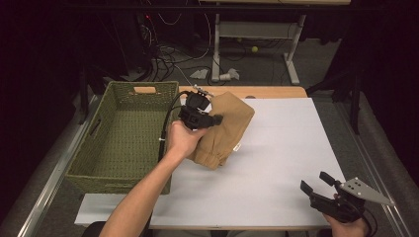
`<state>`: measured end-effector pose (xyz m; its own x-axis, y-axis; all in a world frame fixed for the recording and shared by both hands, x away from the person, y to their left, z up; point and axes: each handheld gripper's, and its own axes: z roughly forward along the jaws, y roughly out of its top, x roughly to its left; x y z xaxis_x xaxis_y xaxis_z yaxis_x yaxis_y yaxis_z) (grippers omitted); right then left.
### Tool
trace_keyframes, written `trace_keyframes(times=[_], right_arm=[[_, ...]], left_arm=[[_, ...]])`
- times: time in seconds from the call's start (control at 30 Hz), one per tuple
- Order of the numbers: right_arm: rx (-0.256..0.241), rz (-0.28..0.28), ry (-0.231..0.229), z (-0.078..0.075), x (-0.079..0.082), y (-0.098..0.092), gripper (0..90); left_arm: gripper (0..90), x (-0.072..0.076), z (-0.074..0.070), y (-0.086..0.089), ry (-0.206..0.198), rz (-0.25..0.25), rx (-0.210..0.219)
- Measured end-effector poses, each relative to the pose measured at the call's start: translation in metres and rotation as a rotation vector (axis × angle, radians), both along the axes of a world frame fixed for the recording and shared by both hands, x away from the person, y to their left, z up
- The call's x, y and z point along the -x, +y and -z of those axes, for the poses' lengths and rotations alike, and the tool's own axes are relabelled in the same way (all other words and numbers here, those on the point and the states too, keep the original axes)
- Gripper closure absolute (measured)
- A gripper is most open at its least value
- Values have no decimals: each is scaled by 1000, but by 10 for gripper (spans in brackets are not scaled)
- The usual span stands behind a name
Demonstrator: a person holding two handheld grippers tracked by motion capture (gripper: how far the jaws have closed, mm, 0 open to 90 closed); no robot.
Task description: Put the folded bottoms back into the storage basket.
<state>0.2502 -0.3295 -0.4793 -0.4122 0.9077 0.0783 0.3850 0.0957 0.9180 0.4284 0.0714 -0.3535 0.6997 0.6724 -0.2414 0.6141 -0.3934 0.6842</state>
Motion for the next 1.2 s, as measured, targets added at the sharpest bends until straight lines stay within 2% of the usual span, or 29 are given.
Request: trace_keyframes(times=[0.4, 0.87, 1.2], right_arm=[[-3, -9, 11, 0, -1, 0, 236], [-5, -9, 13, 0, -1, 0, 237], [-4, -11, 14, 0, -2, 0, 237]], left_arm=[[795, 9, -14, 19, -21, -5, 35], [794, 16, -25, 38, -28, -32, 82], [794, 22, -30, 50, -35, -48, 80]])
